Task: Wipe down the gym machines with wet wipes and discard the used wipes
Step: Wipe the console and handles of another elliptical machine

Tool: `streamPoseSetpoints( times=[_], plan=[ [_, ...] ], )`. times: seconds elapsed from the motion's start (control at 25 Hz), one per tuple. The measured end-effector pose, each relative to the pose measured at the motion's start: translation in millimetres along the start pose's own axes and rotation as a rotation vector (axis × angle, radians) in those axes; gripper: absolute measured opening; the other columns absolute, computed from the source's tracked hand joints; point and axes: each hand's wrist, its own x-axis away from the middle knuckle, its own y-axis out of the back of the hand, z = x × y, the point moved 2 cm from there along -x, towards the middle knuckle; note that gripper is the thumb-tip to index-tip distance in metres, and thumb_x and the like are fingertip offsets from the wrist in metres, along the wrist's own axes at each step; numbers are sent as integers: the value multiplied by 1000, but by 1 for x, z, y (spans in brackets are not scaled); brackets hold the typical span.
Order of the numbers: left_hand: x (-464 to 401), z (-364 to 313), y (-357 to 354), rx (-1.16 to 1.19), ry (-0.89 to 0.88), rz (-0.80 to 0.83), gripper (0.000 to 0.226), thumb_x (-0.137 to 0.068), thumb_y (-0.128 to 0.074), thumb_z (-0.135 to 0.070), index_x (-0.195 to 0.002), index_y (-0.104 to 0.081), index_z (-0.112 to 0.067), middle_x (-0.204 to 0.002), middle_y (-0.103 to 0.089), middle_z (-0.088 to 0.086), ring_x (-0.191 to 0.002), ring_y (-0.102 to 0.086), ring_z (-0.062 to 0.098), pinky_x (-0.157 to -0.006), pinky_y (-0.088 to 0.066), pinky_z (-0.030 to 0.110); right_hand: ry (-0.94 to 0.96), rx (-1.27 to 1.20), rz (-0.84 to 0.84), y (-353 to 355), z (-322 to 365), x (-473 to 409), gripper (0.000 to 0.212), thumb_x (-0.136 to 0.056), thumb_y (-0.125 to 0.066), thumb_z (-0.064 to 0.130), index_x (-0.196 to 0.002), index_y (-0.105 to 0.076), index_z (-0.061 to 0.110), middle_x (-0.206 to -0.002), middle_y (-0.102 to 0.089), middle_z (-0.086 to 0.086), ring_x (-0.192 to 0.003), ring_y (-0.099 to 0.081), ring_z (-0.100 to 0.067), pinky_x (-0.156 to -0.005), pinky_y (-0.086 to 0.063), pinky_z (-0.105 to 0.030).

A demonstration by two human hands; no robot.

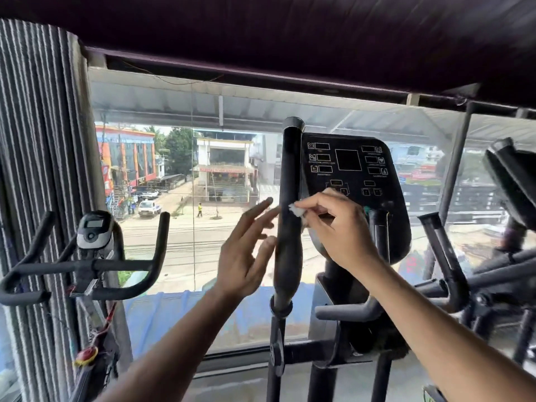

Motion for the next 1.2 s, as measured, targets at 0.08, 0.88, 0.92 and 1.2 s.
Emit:
streamPoseSetpoints(
  times=[0.08, 0.88, 0.92, 1.2],
  plan=[
    [-52, 22, 15, -61, 2, -32, 44, -108, -44, -43, -147, -55, -25, -157, -43, -5, -132, -55, 14, -101, -53, 41, -19, 48, 11, 7, 8, -5, 16, -93, -70, 6, -107, -77, 10, -95, -69, 5, -85, -71, -8, -77, -58, -23],
    [-265, 83, -23, -97, -332, 459, 43, -102, -54, -50, -115, -78, -17, -107, -74, -3, -98, -70, 15, -86, -58, 39, 157, 525, -34, 16, 37, -57, 19, -93, -70, 2, -109, -77, 9, -99, -63, 0, -90, -61, -13, -80, -49, -18],
    [-265, 86, -24, -79, -317, 450, 40, -103, -56, -48, -115, -78, -18, -107, -74, -4, -98, -71, 15, -86, -58, 42, 172, 550, -42, 10, 31, -72, 18, -93, -70, 3, -109, -77, 8, -98, -63, -2, -90, -60, -13, -80, -44, -15],
    [-251, 88, -33, 29, -271, 355, 34, -106, -55, -41, -113, -79, -18, -106, -71, -4, -97, -70, 12, -87, -56, 41, 35, 501, 14, -19, 25, -75, 18, -96, -62, -3, -104, -75, 5, -101, -63, -4, -88, -62, -13, -83, -51, -23]
  ],
)
